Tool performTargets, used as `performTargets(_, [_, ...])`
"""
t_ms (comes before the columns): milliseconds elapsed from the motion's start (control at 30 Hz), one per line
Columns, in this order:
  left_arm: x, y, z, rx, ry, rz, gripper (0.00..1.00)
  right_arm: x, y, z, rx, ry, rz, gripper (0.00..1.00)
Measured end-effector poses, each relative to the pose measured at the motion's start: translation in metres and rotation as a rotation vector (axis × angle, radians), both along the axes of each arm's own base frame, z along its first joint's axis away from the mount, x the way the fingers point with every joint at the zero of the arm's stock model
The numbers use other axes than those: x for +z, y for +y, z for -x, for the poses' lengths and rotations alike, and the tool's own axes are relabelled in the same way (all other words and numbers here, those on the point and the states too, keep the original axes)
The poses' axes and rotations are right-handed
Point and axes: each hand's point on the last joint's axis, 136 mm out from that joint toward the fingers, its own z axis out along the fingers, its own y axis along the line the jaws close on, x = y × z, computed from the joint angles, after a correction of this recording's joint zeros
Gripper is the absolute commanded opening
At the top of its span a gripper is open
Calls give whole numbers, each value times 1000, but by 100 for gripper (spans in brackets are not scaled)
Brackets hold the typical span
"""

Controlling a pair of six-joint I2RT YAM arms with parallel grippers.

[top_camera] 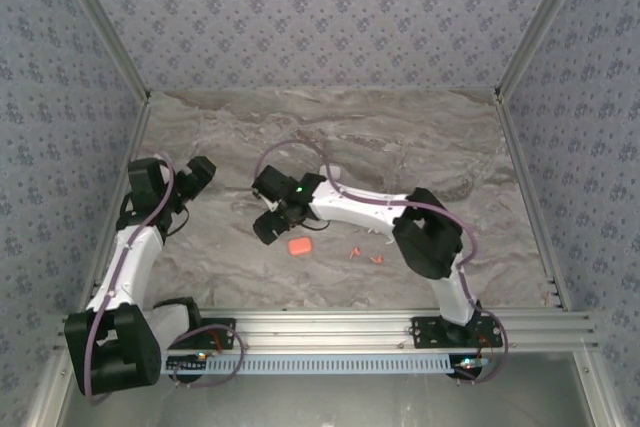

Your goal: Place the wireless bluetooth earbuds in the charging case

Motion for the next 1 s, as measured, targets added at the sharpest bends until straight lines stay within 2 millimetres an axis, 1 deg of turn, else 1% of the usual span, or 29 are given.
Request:
performTargets(67, [-2,1,2,4,4,1,99,-14,3,-2,19,2,46,81])
performTargets(167, [-3,3,4,11,7,4,99,-29,2,-6,36,1,102,76])
performTargets(400, [-2,4,4,17,3,6,99,-53,-3,-8,66,4,187,66])
performTargets(467, [-2,4,5,18,4,6,99,-52,-2,-9,76,-3,189,63])
performTargets(567, [-2,4,5,19,4,6,99,-52,-1,-10,91,-15,197,53])
performTargets(733, [-4,4,6,17,13,8,99,-53,1,-8,125,-29,207,42])
performTargets(900, [-5,-1,9,-15,23,15,97,-49,-1,-9,151,-53,197,40])
performTargets(1000, [3,-10,8,-66,-2,37,94,-42,-15,-8,163,-76,192,40])
